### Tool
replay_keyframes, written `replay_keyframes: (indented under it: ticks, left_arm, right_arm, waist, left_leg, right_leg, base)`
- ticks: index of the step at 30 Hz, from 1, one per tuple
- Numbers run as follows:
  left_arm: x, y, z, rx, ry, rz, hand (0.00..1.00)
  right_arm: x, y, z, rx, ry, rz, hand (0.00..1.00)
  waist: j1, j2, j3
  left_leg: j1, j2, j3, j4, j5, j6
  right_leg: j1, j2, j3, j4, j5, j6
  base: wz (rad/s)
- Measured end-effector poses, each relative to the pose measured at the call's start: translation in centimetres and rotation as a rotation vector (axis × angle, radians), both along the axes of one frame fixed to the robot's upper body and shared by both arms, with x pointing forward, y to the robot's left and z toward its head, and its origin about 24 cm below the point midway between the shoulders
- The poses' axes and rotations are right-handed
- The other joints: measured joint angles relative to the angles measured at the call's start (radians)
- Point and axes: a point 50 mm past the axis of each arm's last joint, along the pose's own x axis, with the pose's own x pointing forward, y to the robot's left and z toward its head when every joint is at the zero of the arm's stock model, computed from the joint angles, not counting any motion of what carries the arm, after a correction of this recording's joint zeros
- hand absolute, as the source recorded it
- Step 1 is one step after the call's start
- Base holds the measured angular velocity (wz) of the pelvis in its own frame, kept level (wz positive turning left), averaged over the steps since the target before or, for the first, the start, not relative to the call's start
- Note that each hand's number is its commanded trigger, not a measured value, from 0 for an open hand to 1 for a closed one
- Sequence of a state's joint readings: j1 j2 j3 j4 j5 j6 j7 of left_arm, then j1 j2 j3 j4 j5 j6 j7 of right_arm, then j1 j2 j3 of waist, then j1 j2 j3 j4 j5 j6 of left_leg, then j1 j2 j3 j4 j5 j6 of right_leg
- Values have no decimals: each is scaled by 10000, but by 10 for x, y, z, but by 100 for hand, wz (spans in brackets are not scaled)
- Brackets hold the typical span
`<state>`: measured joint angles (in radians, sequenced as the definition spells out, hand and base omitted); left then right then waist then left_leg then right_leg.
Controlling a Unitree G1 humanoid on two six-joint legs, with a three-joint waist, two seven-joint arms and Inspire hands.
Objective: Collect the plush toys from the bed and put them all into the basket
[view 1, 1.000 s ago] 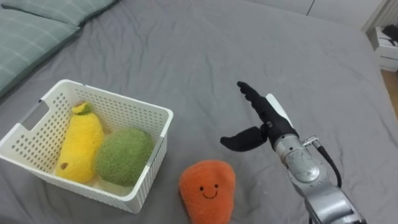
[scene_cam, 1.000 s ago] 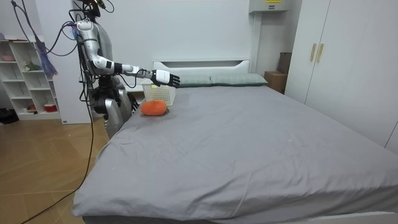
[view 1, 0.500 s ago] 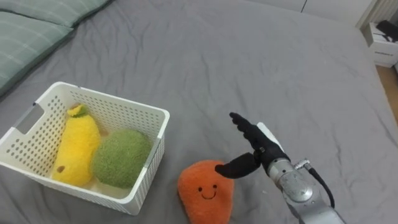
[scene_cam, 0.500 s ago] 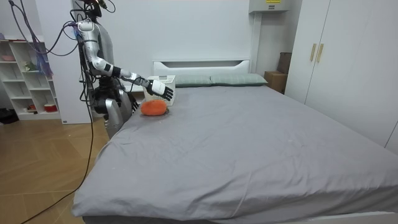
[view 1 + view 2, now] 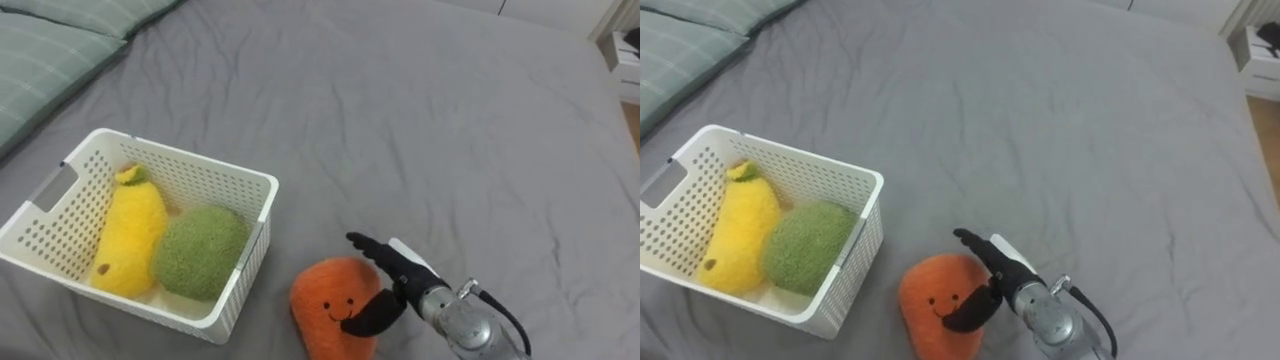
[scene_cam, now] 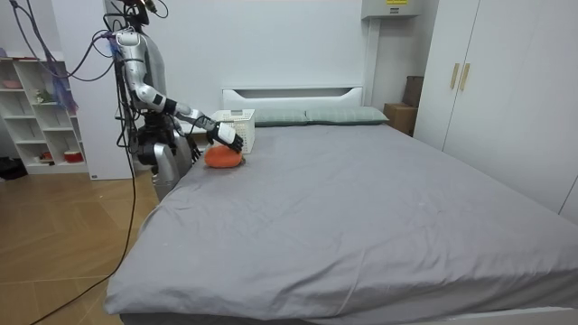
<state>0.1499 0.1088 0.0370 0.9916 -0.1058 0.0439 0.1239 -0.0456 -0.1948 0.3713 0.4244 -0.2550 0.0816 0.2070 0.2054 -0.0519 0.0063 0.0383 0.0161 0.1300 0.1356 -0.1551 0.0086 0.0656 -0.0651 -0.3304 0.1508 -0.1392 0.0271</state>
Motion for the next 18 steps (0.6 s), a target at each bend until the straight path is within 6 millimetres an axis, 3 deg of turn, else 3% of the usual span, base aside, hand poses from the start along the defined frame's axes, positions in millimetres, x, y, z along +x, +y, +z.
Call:
replay_keyframes:
  ticks: [7,18]
  left_arm:
    - [0,-1,0,-94,-25,115,0]
    - [0,-1,0,-100,-54,181,0]
  right_arm:
    - [-6,-9,-15,-987,669,66,0]
    - [-6,-5,-18,-1457,543,172,0]
  waist:
    - [178,-8,-12]
    - [221,-69,4]
  left_leg:
    - [42,1,12,0,0,1]
    - [54,0,12,-5,-1,1]
  right_leg:
    - [22,-12,-5,14,0,0]
    - [46,-6,-6,5,-1,1]
  base:
    - [0]
    - [0]
